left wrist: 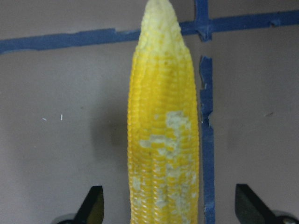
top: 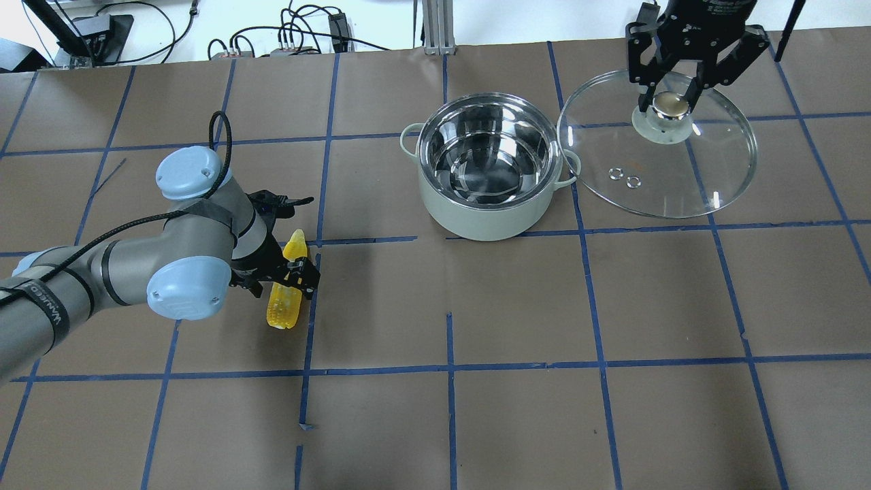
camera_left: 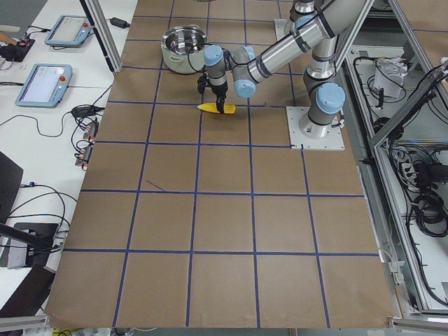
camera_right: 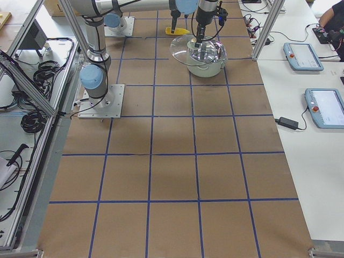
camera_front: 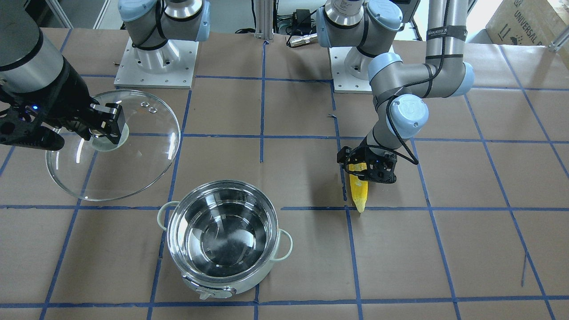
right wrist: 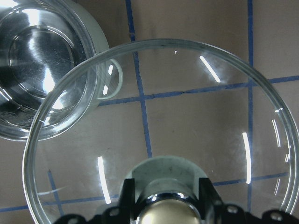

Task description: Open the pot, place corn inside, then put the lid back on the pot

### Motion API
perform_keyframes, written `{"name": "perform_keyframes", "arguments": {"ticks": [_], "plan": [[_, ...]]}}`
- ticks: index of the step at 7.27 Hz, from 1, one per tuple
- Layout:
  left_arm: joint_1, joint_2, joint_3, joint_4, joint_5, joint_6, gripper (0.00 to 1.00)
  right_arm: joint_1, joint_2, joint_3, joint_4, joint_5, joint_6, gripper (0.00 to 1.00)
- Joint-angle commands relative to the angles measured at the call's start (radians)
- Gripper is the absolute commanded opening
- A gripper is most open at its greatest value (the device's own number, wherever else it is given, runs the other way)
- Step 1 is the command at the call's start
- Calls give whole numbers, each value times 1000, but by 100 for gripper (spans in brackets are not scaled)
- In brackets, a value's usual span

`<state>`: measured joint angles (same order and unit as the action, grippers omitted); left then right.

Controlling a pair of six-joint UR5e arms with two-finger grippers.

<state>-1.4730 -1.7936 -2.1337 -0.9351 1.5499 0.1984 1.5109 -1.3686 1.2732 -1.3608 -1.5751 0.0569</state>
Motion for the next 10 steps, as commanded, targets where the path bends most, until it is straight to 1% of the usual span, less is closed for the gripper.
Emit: {"name": "perform_keyframes", "arguments": {"ticks": [1,2,3,4,5,6,7,8,9,10], "plan": [[3,-33,-2,59,-1,6,93,-6,-7,15,-3,1,-11,36],[3,-50,-2,102,1,3,79,-2,-7,15,-3,1,-9,36],[3,-46,-3,96,3,3,56,0,-7,15,-3,1,-9,36],[3,-37,-3,87,3,3,31,-1,-7,17,-3,1,-11,36],[3,-36,-2,85,3,4,13,-4,-7,21,-3,3,-11,36],[3,-35,4,93,3,3,3,-5,-10,25,-3,3,-11,36],[3,-27,33,85,3,3,2,-1,-13,28,-4,4,-9,36],[3,-20,73,38,4,-8,2,2,-14,28,-6,4,-9,36],[-12,-4,133,-28,3,-45,2,2,-15,28,-6,4,-9,36],[-27,5,226,-124,-17,-115,2,2,-15,28,-6,4,-9,36]]}}
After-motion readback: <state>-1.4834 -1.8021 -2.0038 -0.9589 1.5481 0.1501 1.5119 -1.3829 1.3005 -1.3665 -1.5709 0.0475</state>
